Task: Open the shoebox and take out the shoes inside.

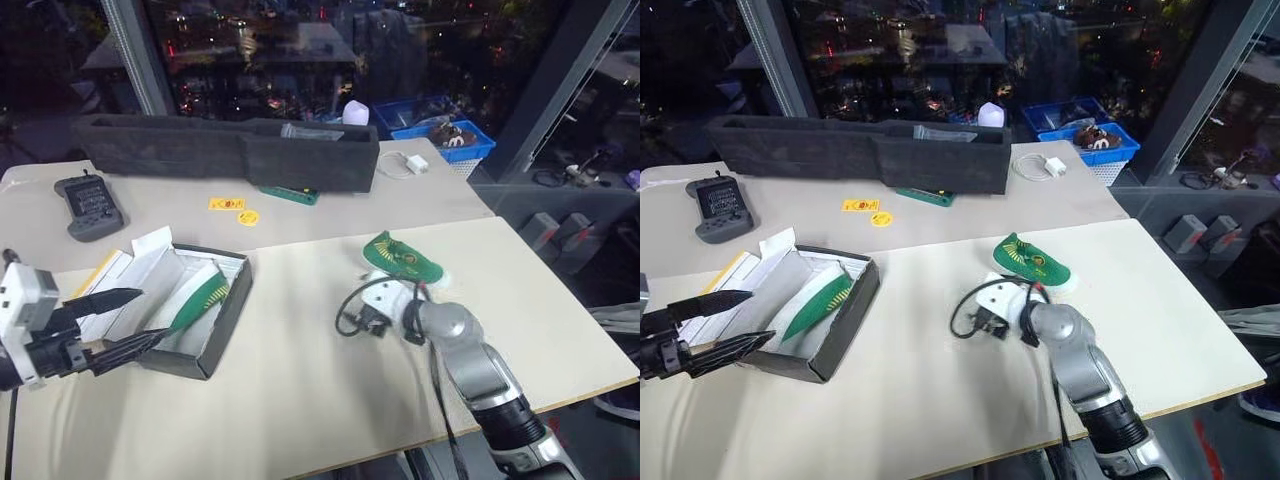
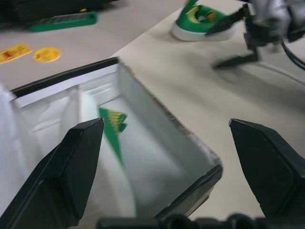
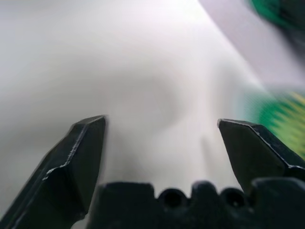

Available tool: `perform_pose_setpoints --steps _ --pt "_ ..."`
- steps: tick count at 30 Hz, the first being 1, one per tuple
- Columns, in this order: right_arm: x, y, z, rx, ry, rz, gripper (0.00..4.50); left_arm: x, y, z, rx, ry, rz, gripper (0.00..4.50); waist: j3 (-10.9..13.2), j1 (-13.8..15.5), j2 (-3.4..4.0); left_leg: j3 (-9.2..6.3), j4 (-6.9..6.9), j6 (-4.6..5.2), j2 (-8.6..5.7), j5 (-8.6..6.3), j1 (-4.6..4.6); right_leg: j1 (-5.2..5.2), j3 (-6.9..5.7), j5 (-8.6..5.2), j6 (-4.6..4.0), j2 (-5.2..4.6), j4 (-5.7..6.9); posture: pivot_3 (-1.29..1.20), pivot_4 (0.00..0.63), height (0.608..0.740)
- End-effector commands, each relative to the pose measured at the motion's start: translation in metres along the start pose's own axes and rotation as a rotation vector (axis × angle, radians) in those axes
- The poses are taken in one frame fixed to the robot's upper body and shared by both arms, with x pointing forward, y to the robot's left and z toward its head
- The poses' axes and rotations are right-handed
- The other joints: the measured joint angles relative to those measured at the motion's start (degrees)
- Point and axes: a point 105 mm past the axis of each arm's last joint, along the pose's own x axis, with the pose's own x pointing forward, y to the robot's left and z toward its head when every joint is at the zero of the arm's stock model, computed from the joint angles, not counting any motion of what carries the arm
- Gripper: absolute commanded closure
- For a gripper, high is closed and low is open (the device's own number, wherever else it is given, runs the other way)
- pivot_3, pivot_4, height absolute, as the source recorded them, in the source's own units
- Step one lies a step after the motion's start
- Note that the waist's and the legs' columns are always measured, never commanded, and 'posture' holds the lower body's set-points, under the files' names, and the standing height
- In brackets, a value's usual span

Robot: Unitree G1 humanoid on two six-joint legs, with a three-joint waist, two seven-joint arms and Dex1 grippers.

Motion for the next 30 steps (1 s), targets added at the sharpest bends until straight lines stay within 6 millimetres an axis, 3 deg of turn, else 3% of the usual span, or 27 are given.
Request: perform_pose_setpoints --steps 1,5,10,17,24,30 --pt "0.002 -0.010 0.057 -0.171 -0.154 0.099 0.06 -0.018 0.011 0.001 0.020 -0.017 0.111 0.00 0.1 0.1 0.09 0.00 0.00 0.00 -0.01 0.00 0.01 0.02 0.01 0.01 0.02 0.00 0.00 0.00 0.150 0.730" --pt "0.029 -0.015 0.096 -0.341 -0.228 0.161 0.06 -0.025 0.009 -0.006 -0.001 -0.004 0.136 0.00 0.0 0.2 0.07 0.00 -0.03 -0.01 0.00 -0.01 -0.02 0.00 -0.03 -0.01 -0.01 0.01 -0.03 0.00 0.150 0.730" --pt "0.078 0.020 0.124 -0.736 -0.254 0.370 0.06 -0.040 0.014 -0.013 -0.025 -0.001 0.202 0.00 0.1 0.0 0.09 0.01 -0.02 -0.01 0.01 -0.01 -0.22 -0.13 -0.04 0.18 0.28 0.01 -0.04 0.00 0.150 0.730" --pt "0.118 0.040 0.127 -0.972 -0.256 0.481 0.06 -0.049 0.014 -0.013 -0.029 -0.001 0.242 0.00 0.1 0.1 0.14 -0.01 -0.01 -0.01 0.03 -0.01 -0.33 -0.16 -0.13 0.19 0.28 -0.04 -0.07 0.00 0.150 0.730" --pt "0.143 0.060 0.130 -1.053 -0.262 0.512 0.06 -0.054 0.006 -0.015 -0.043 0.002 0.262 0.00 0.1 -0.1 0.13 -0.01 -0.01 -0.02 0.05 -0.02 -0.30 -0.16 -0.17 0.01 -0.04 -0.10 -0.06 0.00 0.150 0.730" --pt "0.157 0.072 0.118 -1.090 -0.227 0.509 0.06 -0.048 0.001 -0.014 -0.047 -0.007 0.257 0.00 0.1 0.3 0.13 -0.09 -0.01 -0.03 0.06 -0.02 -0.35 -0.14 -0.30 -0.02 -0.11 -0.17 -0.05 0.00 0.150 0.730"
